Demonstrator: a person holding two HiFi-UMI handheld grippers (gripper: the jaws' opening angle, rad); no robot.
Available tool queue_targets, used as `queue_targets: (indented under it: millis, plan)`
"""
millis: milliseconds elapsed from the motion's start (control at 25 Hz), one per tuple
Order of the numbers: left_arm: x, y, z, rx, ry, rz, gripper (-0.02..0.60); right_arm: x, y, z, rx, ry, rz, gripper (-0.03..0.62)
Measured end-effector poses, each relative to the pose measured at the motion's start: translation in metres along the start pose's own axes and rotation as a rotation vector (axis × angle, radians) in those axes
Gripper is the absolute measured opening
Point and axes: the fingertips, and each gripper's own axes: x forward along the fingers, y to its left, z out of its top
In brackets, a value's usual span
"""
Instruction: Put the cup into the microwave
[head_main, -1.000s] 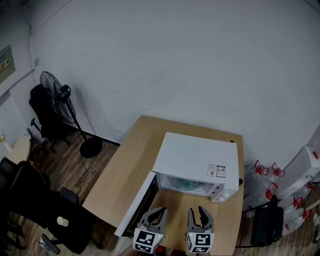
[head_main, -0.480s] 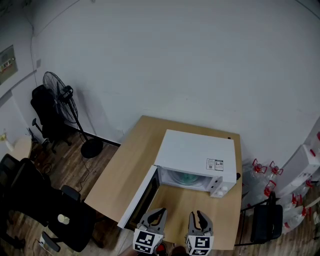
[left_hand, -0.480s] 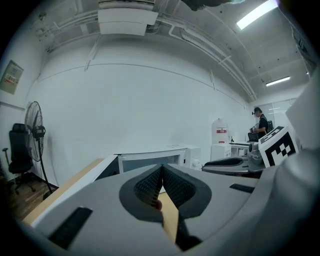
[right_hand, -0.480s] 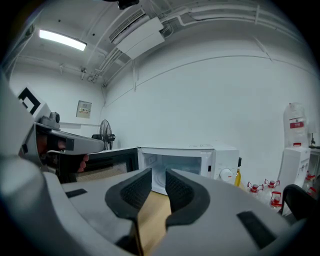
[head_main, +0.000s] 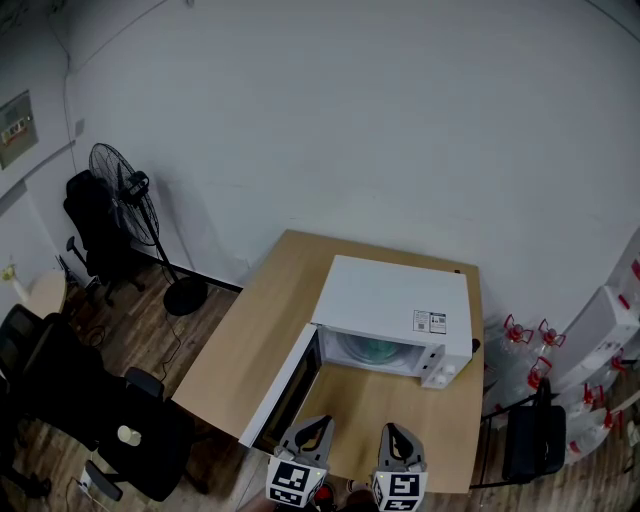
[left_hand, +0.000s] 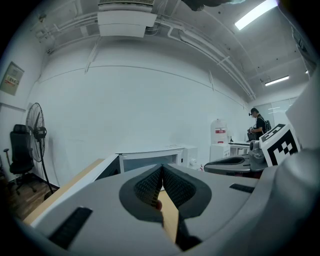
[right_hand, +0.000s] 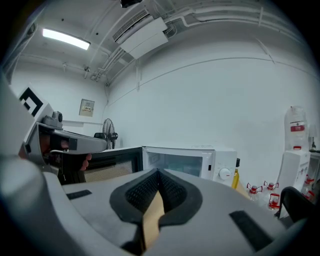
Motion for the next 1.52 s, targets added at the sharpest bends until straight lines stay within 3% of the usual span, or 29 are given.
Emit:
queue_targets:
  millis: [1520]
  plan:
    - [-0.008,-0.010,0.002,0.007,-0.007,0.000,0.023,-0.013,0.005,0.001,-0.013,-0.017,0.020,0.017]
